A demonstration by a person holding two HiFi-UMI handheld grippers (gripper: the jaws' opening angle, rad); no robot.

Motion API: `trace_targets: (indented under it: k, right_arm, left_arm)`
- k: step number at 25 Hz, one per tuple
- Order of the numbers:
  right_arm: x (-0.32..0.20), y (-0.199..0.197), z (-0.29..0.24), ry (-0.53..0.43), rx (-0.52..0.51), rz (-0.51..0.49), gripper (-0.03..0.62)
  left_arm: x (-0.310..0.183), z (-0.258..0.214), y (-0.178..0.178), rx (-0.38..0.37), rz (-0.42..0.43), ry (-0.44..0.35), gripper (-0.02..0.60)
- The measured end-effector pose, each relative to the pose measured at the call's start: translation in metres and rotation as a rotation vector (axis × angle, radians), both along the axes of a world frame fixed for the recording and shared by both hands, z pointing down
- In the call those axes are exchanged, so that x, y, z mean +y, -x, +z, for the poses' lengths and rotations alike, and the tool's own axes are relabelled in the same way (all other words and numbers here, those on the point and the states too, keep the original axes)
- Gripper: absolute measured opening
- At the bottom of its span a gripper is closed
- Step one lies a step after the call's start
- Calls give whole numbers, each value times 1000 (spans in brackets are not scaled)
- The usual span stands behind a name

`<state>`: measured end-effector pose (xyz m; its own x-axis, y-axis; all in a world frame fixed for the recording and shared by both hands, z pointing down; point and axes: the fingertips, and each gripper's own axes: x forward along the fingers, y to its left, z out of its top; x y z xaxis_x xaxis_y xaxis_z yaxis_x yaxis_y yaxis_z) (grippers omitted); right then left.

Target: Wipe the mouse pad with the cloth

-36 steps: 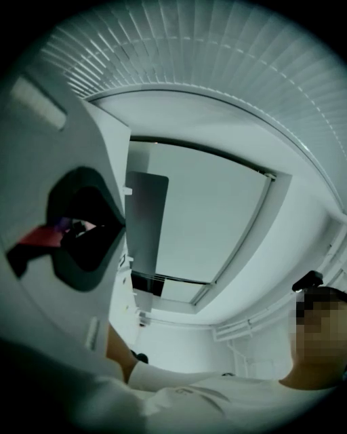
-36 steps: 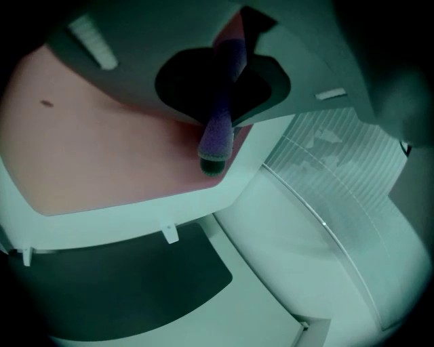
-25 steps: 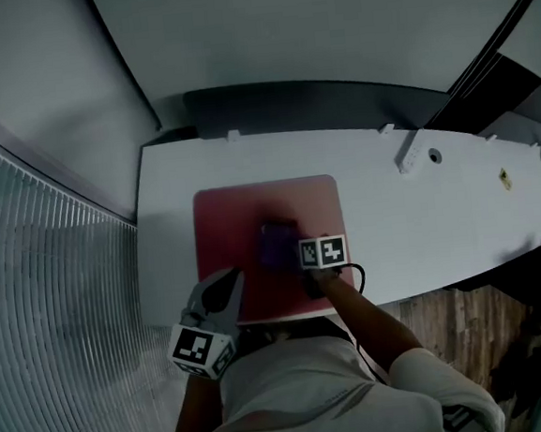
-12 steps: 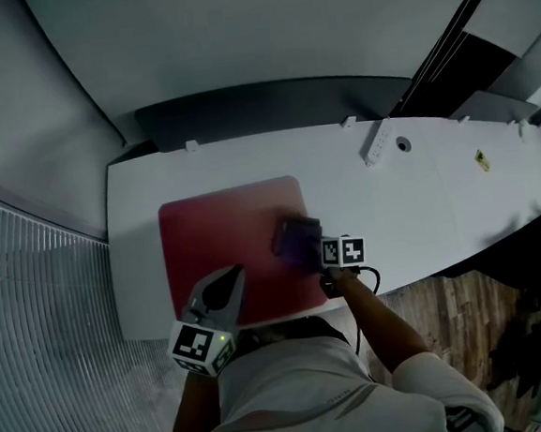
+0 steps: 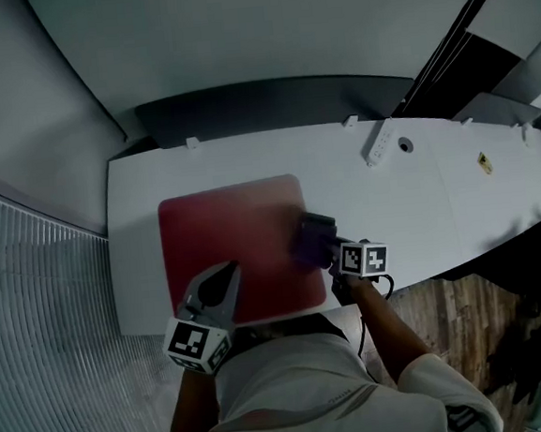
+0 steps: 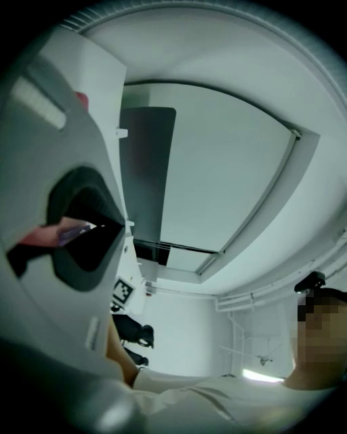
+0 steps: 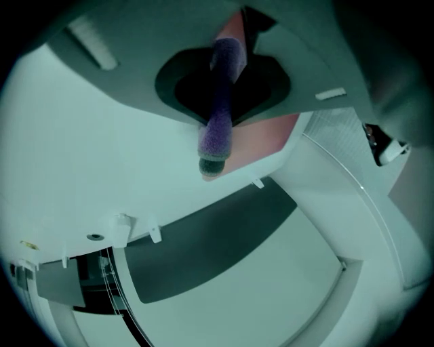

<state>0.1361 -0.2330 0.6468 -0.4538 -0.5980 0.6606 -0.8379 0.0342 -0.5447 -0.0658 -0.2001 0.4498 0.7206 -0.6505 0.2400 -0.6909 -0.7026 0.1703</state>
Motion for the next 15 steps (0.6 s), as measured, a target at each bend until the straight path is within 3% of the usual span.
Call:
trace_targets:
  k: [3, 7, 15]
  right_arm:
    - [-2, 33, -35, -78, -63, -48, 57]
    - [-5, 104, -64, -123, -152, -184, 57]
    - [7, 261, -76, -97, -267, -449, 57]
  left_arm:
    - [-1, -3, 19, -3, -39, -2, 3]
    - [2, -6, 54, -1, -95, -17, 3]
    - [18, -5, 141, -26, -231, -7, 3]
